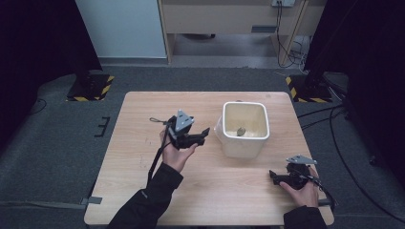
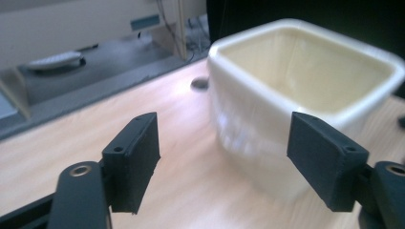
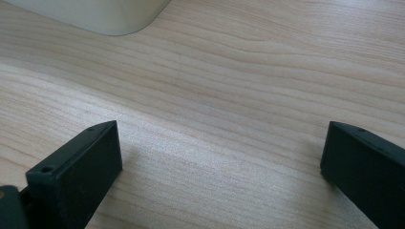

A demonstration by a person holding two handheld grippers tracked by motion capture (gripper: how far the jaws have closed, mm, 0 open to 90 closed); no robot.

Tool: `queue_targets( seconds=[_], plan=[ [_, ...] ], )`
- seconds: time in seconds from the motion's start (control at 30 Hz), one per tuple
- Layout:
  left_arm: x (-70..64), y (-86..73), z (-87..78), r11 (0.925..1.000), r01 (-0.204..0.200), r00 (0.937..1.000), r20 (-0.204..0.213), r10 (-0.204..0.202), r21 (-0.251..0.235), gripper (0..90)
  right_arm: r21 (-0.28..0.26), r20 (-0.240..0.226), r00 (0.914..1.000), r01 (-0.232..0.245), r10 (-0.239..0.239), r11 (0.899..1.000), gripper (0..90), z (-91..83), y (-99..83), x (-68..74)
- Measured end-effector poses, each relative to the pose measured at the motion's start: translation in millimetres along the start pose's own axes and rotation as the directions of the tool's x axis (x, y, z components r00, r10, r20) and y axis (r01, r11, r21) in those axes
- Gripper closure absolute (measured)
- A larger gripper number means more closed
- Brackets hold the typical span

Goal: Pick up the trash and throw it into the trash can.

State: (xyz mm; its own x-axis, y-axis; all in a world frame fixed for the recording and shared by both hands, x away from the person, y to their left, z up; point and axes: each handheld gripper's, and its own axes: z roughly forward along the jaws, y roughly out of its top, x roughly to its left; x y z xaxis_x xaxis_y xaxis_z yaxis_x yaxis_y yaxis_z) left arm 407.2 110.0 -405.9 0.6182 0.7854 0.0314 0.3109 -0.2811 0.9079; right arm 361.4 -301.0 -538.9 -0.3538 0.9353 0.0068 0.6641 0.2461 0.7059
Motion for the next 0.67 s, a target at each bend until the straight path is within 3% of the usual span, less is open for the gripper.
queue_targets(
  seconds=[0.2, 0.33, 0.4, 0.57, 0.6, 0.67],
  plan=[
    [12.9, -51.5, -25.5, 0.9951, 0.017, 0.9996, -0.025, -0.015, 0.098, 22.1, 0.0, 0.0, 1.0, 0.001, -0.001, 1.0, 0.4, 0.0, 0.0, -0.1],
    [20.7, -86.3, -41.0, 0.9865, 0.035, 0.9987, -0.043, -0.029, 0.16, 21.4, 0.0, 0.0, 1.0, 0.001, -0.001, 1.0, 0.4, 0.0, 0.0, -0.1],
    [24.9, -103.3, -48.2, 0.9808, 0.052, 0.9973, -0.061, -0.041, 0.188, 21.1, 0.0, 0.0, 1.0, 0.0, 0.0, 1.0, 0.4, 0.0, 0.0, 0.0],
    [32.6, -146.6, -62.8, 0.9568, 0.075, 0.9913, -0.125, -0.041, 0.281, 19.9, 0.001, -0.001, 1.0, 0.002, -0.002, 1.0, 0.4, -0.1, 0.0, -0.1],
    [32.6, -146.6, -62.8, 0.9568, 0.075, 0.9913, -0.125, -0.041, 0.281, 19.9, 0.001, -0.001, 1.0, 0.002, -0.002, 1.0, 0.4, -0.1, 0.0, -0.1],
    [37.5, -154.6, -67.3, 0.946, 0.103, 0.9881, -0.141, -0.062, 0.307, 19.9, 0.0, 0.0, 1.0, 0.0, 0.0, 1.0, 0.4, 0.0, 0.1, -0.1]
  ],
)
